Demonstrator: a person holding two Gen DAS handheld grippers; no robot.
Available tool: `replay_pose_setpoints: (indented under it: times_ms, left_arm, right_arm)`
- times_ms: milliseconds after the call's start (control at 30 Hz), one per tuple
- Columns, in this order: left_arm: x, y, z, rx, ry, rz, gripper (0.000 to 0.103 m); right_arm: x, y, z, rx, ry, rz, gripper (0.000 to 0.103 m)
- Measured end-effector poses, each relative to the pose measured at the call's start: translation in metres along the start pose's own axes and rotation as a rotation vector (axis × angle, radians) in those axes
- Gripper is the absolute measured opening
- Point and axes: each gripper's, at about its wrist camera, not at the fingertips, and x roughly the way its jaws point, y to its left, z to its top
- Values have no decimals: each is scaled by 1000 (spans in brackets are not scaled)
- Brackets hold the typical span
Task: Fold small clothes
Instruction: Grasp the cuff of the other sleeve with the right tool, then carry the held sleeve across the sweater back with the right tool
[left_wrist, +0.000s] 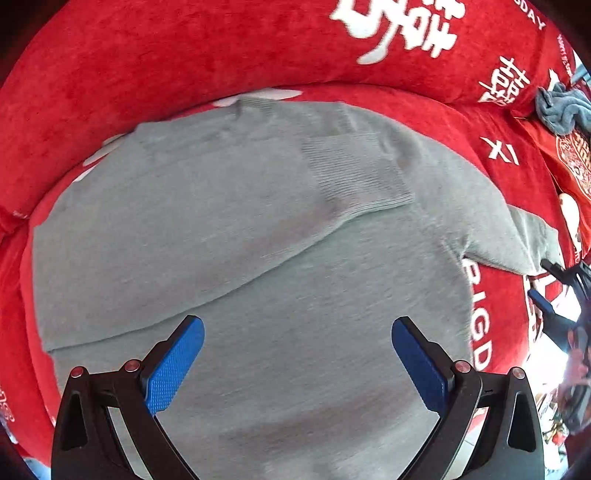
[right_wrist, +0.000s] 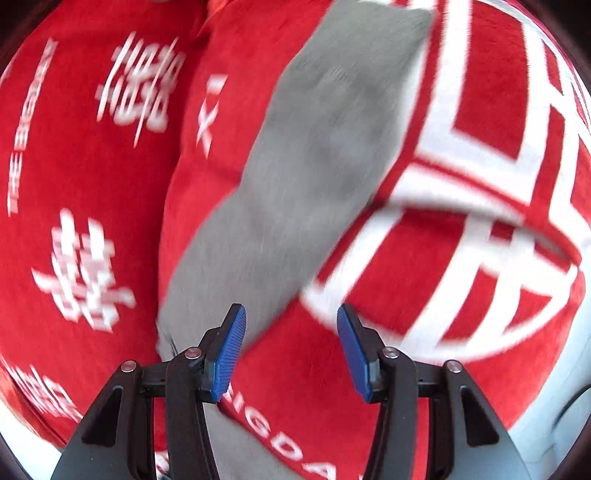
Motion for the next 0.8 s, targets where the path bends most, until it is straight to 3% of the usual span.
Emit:
replay_pose_setpoints:
  times_ms: [267, 367, 433, 467, 500, 600, 800]
  left_arm:
    - [16, -15, 1, 5, 21, -24, 102]
    - [17, -12, 1, -18, 32, -41, 102]
    - [16, -8, 2, -35, 28, -45, 102]
    - [15, -7, 2, -38, 23, -43, 102]
    - [12, -4, 3, -44, 13, -43, 102]
    - [4, 8, 6, -81, -4, -59, 102]
    - [-10, 46, 5, -185, -31, -87, 102]
  right_arm:
    - [12, -23, 34, 180, -48, 136, 56]
    - [17, -34, 37, 289, -59, 251, 55]
    - [22, -36, 35, 344, -62, 325, 36]
    - [24, -35, 35, 351, -59, 350, 11]
    - [24, -32, 34, 343, -57, 372, 6]
    - [21, -9, 33, 262, -50, 461, 6]
    - [27, 78, 15, 35, 88, 627, 6]
